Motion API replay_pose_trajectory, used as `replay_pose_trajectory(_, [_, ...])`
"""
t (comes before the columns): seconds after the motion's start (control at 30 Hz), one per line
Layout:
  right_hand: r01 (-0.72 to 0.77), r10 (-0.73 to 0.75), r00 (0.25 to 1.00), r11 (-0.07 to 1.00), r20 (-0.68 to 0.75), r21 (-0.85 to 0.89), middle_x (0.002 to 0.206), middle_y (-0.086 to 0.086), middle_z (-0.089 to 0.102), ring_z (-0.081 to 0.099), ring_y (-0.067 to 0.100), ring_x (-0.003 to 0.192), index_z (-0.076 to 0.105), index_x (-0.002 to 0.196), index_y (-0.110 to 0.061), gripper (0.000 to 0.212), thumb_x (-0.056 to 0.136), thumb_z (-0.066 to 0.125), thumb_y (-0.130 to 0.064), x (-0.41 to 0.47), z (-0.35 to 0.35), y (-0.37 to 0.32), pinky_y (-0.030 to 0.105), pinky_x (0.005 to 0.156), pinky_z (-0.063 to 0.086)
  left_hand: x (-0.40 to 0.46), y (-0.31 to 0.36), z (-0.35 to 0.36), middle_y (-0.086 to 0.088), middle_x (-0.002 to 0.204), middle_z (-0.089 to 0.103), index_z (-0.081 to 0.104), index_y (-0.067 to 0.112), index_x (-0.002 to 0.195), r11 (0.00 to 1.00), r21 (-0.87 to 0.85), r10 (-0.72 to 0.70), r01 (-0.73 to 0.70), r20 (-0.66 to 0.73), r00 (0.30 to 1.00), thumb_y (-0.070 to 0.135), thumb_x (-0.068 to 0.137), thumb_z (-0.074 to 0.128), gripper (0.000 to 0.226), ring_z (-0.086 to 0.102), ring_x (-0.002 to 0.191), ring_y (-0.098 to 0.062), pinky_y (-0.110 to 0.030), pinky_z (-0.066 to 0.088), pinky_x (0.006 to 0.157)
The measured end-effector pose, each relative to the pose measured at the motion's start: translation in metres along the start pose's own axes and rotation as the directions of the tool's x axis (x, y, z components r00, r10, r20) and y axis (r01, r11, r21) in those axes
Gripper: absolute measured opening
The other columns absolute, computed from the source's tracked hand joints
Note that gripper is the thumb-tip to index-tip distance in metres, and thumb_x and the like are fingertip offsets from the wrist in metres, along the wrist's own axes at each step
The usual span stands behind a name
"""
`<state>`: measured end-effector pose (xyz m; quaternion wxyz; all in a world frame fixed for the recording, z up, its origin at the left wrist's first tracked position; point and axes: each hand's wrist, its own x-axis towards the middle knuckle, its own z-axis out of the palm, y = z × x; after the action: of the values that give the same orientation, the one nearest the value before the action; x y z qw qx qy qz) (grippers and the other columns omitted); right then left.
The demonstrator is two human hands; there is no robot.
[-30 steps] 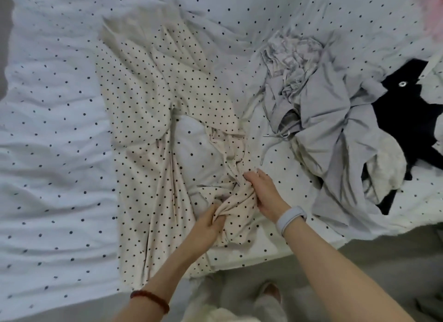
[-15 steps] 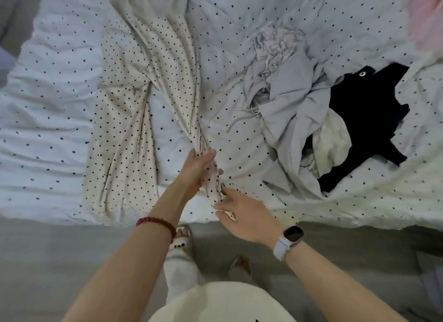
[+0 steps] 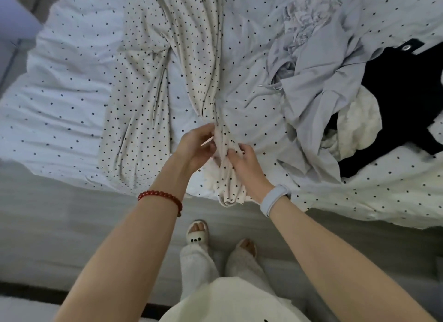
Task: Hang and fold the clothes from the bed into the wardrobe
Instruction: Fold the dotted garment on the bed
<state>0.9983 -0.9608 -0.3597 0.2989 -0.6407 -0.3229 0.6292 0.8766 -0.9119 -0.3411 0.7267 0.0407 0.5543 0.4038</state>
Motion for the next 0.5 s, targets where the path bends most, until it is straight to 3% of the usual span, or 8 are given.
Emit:
replay_pose_trajectory(0.07, [-0.135,0.136,0.991,0.971,0.009,0.197,0.113,0.006,0.060,0.059,0.021,0.100,0.046,0.122,-0.010,0.029,0.097,0.047,-0.024,-0.002,-0.007,0.005,0.038,0.090,0.049,0.001,0.000,-0.007,-0.010,0.092,0.056,0.055,0.006,0.097,0.984,-0.167,-0.068,0.065,-0.013,0.998,0.016,0.093,0.056,0.011,0.047,0.061,-0.013,-0.016,0.041,0.046])
replay_pose_trajectory(0.1, [-0.208,0.195,0.978,0.941,0.074,0.268,0.104,0.006,0.063,0.061,0.020,0.092,0.049,0.118,-0.010,0.025,0.097,0.046,-0.023,-0.004,-0.010,0.010,0.037,0.084,0.051,0.002,0.000,-0.011,-0.010,0.095,0.058,0.052,0.006,0.103,0.983,-0.161,-0.098,0.093,-0.021,0.995,0.017,0.093,0.055,0.016,0.045,0.059,-0.012,-0.015,0.039,0.044])
replay_pose_trajectory(0.2, [-0.331,0.271,0.931,0.909,0.245,0.253,0.081,0.004,0.065,0.059,0.015,0.072,0.055,0.113,-0.013,0.030,0.100,0.039,-0.034,-0.012,-0.010,0.015,0.031,0.070,0.050,0.008,-0.008,-0.018,-0.001,0.079,0.057,0.056,0.010,0.093,0.973,0.188,-0.124,0.131,-0.048,0.991,0.019,0.090,0.061,0.011,0.039,0.051,-0.008,-0.014,0.034,0.046])
replay_pose_trajectory(0.27, [-0.323,0.271,0.924,0.931,0.269,0.173,0.100,0.001,0.069,0.063,0.013,0.090,0.055,0.121,-0.017,0.052,0.093,0.037,-0.057,-0.011,0.000,0.015,0.032,0.085,0.051,0.011,-0.012,-0.019,0.003,0.072,0.053,0.058,0.013,0.091,0.931,0.343,-0.110,0.124,-0.059,0.992,0.015,0.087,0.063,0.008,0.043,0.048,-0.006,-0.015,0.039,0.047])
replay_pose_trajectory(0.33, [-0.265,0.253,0.934,0.964,0.254,0.013,0.135,-0.006,0.050,0.048,0.012,0.122,0.036,0.140,-0.019,0.090,0.073,0.046,-0.078,-0.008,0.012,0.013,0.037,0.108,0.036,0.013,-0.012,-0.022,0.003,0.074,0.057,0.055,0.014,0.093,0.933,0.347,-0.082,0.099,-0.061,0.995,0.011,0.086,0.063,0.011,0.051,0.058,-0.008,-0.017,0.045,0.052])
replay_pose_trajectory(0.37, [-0.231,0.237,0.945,0.971,0.224,-0.055,0.138,-0.010,0.043,0.042,0.010,0.125,0.029,0.143,-0.021,0.092,0.072,0.051,-0.076,-0.008,0.016,0.013,0.036,0.109,0.032,0.014,-0.012,-0.023,0.002,0.077,0.059,0.053,0.014,0.092,0.937,0.339,-0.067,0.080,-0.049,0.997,0.010,0.087,0.063,0.012,0.054,0.064,-0.009,-0.018,0.047,0.054])
replay_pose_trajectory(0.43, [-0.162,0.171,0.984,0.978,0.057,-0.131,0.122,-0.007,0.047,0.048,0.014,0.109,0.037,0.135,-0.018,0.057,0.089,0.053,-0.049,-0.004,0.020,0.017,0.031,0.097,0.039,0.015,-0.011,-0.028,-0.001,0.084,0.062,0.050,0.013,0.092,0.937,0.345,-0.050,0.051,-0.012,0.999,0.011,0.090,0.060,0.010,0.058,0.073,-0.014,-0.023,0.051,0.063])
replay_pose_trajectory(0.5, [-0.099,0.073,0.987,0.977,-0.140,-0.189,0.086,-0.002,0.052,0.047,0.019,0.079,0.052,0.090,-0.014,0.016,0.095,0.044,-0.027,0.003,0.019,0.023,0.030,0.072,0.039,0.018,-0.010,-0.036,-0.006,0.090,0.062,0.050,0.008,0.097,0.937,0.350,-0.020,0.013,0.016,1.000,0.011,0.094,0.053,0.005,0.060,0.079,-0.018,-0.032,0.052,0.080])
